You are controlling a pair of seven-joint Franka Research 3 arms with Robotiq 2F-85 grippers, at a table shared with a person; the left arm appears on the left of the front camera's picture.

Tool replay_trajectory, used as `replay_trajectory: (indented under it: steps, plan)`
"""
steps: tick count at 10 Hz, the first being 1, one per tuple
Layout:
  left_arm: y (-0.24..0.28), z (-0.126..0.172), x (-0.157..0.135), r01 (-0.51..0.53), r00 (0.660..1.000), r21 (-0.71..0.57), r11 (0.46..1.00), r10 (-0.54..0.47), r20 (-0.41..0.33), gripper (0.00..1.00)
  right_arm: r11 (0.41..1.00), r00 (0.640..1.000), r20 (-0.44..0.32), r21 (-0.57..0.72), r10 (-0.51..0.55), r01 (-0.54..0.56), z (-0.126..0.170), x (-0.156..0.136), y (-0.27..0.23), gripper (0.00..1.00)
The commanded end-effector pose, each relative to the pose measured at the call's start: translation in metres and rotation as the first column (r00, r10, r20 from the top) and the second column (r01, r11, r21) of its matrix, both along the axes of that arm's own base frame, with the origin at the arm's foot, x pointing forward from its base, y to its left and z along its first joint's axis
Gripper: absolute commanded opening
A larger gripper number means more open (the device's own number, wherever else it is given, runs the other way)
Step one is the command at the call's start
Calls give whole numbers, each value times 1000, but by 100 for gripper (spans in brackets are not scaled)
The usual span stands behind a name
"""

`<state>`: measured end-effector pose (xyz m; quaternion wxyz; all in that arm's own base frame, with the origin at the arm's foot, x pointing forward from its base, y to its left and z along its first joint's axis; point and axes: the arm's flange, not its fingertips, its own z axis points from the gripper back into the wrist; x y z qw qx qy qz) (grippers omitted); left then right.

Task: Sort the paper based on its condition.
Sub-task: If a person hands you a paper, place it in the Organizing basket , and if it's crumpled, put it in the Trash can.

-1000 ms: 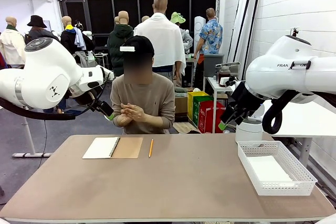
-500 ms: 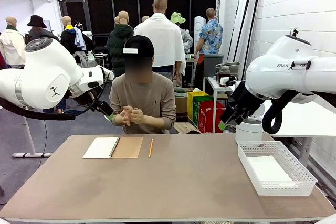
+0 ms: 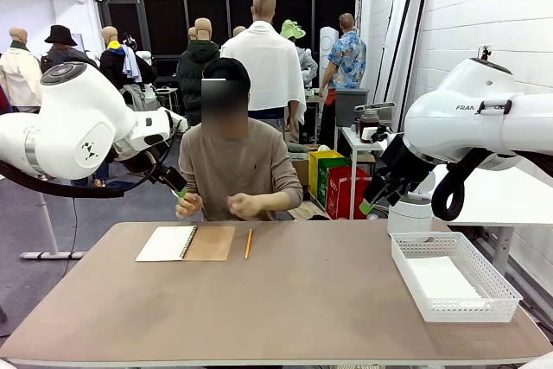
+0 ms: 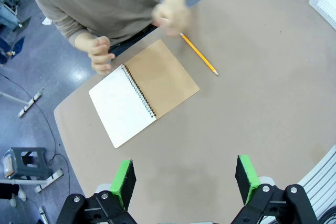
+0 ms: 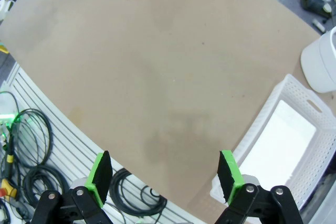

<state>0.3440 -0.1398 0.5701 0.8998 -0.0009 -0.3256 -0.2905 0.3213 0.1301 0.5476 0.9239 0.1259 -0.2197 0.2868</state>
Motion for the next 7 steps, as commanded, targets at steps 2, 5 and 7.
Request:
replay_trajectory:
  steps: [2, 5, 7]
  plan:
    - [0, 0, 0, -1, 1000, 0, 1000, 1, 0, 100, 1000, 1000, -10, -2, 4, -4, 2, 0, 0, 100]
    - [0, 0, 0, -1, 1000, 0, 1000, 1, 0, 100, 1000, 1000, -10, -2, 4, -4, 2, 0, 0, 100]
    - [0, 0, 0, -1, 1000, 0, 1000, 1, 0, 100, 1000, 1000, -10, -2, 4, -4, 2, 0, 0, 100]
